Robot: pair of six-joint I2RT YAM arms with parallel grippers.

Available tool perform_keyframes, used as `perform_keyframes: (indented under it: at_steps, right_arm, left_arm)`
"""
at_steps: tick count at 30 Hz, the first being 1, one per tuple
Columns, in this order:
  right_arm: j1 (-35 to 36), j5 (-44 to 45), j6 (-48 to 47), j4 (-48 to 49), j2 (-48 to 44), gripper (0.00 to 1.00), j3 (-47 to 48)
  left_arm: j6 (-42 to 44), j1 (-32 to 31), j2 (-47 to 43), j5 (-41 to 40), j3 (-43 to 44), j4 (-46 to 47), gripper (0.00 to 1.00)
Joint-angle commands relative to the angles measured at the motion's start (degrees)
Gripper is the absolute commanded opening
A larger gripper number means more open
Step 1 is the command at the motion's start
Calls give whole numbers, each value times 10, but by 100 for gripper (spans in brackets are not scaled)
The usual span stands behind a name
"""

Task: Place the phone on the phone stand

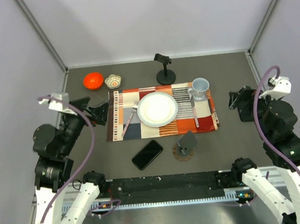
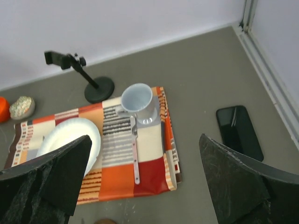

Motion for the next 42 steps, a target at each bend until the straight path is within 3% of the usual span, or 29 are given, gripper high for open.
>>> perform_keyframes:
  at_steps: [1,4,6,8,11,15,20,23,29,42]
  right_arm:
    - [-5,-32,26,-16,16,99,-34]
    - [-5,-80,23,-19,47,99,-44]
    - [-5,-128,15,-23,66,99,-44]
    - [-5,-153,12,-22,61,99,-52]
    - [-5,-152,14,-20,43,99,-62]
    - [-5,-115,15,-19,-18,99,-57]
    - [-5,-84,6,-11,-89,99,-48]
    - [-5,-74,-2,-8,-123,99,-55]
    - [-5,-60,-24,-8,-142,99,-58]
    - [-4,-52,-35,-1,-149,99,-85]
  left_arm:
    - [-1,-2,23,60,-9,-12,99]
    - [-6,-2,75,159,5,-15,99]
    - [-20,-6,134,294,12,-15,99]
    - [-32,-42,180,333,1,-3,99]
    - [7,-137,210,261,-20,-2,98]
    - [45,-255,266,106,-31,1,98]
    - [92,-401,415,11,12,-6,98]
    - [124,-464,512,-4,64,-22,98]
    - [191,-515,646,10,161,-86,98]
    - [181,-527,706,-50,208,-91,98]
